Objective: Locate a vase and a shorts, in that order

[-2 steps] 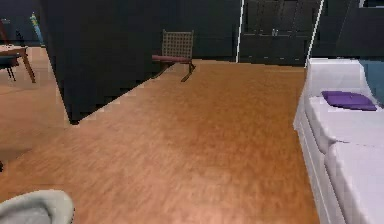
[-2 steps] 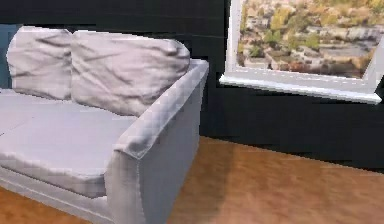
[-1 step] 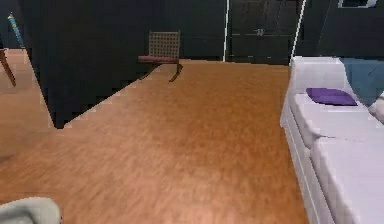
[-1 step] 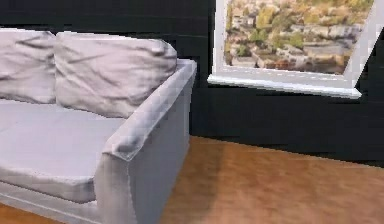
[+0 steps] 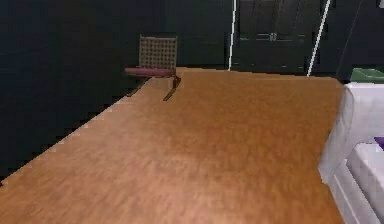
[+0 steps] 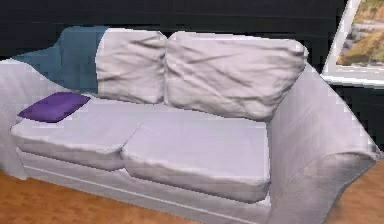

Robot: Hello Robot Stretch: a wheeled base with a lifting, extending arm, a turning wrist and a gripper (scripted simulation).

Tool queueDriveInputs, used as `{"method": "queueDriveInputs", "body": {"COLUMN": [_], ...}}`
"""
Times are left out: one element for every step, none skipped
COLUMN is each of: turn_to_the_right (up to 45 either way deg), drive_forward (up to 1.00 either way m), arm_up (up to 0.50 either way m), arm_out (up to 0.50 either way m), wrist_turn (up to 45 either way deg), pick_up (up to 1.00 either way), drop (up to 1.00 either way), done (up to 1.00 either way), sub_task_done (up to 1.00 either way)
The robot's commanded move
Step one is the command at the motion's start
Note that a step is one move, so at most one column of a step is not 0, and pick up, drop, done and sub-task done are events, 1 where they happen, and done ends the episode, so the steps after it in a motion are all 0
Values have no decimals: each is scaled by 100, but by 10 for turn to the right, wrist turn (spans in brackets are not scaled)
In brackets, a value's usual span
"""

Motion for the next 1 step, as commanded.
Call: {"method": "queueDriveInputs", "body": {"turn_to_the_right": [-60], "drive_forward": [0], "arm_up": [0], "arm_out": [0], "wrist_turn": [0], "pick_up": [0], "drop": [0], "done": [0], "sub_task_done": [0]}}
